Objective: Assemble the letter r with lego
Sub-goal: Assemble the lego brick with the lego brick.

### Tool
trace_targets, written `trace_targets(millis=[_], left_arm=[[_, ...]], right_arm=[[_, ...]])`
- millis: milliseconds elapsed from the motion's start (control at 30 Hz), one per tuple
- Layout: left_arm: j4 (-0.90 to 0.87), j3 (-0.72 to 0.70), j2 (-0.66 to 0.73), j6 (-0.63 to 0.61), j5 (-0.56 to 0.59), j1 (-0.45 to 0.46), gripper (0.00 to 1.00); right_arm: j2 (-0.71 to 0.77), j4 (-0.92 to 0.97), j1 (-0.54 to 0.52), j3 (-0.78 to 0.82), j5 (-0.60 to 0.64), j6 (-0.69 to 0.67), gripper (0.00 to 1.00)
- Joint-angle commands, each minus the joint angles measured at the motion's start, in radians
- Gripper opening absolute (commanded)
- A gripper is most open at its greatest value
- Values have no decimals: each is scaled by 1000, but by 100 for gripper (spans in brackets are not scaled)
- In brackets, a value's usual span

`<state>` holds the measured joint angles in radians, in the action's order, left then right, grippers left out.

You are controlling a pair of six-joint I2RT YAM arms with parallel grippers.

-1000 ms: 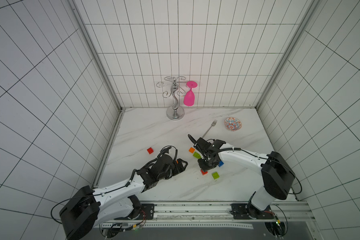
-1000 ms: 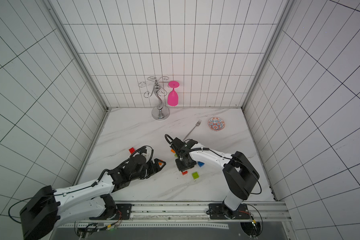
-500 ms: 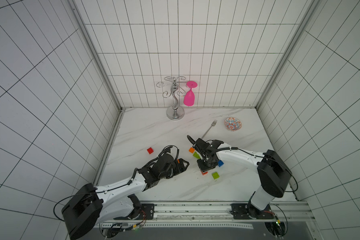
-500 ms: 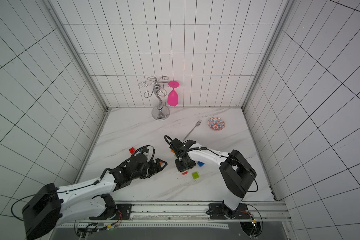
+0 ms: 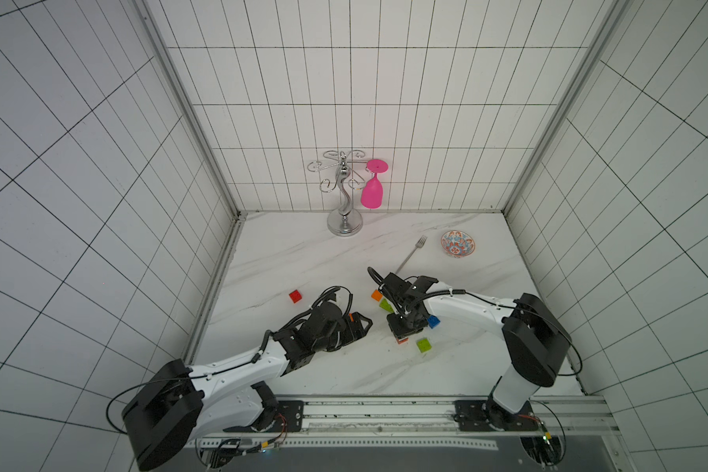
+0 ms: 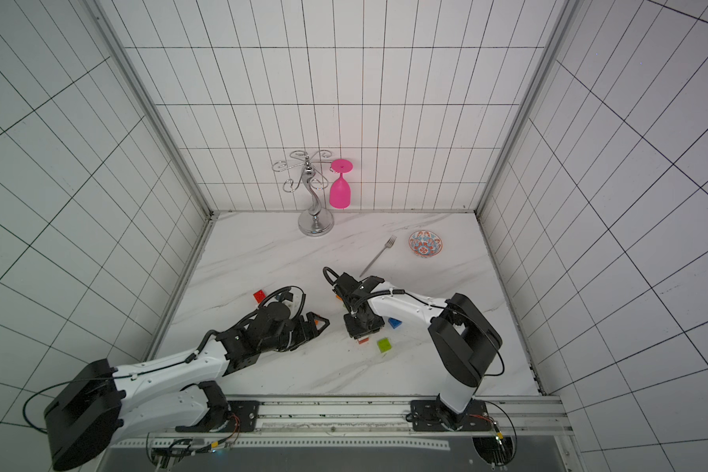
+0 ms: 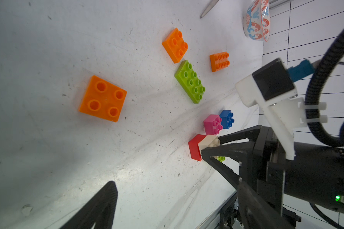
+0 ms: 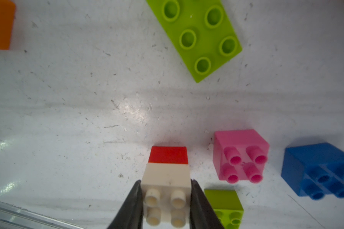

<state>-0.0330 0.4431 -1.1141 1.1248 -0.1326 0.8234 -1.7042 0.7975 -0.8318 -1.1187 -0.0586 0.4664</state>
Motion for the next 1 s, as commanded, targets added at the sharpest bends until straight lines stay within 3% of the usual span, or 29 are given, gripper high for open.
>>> trace_targets(millis=[0, 533, 967], left_arm=[[24, 32, -9, -11, -1, -3, 86], [17, 48, -24, -20, -10, -3, 86], [-17, 66, 12, -33, -10, -1, 85]], right_arm=[[-14, 0, -4, 55, 20, 25, 0], [-49, 14, -65, 162, 89, 96, 0], [13, -7, -82, 200, 96, 147, 0]])
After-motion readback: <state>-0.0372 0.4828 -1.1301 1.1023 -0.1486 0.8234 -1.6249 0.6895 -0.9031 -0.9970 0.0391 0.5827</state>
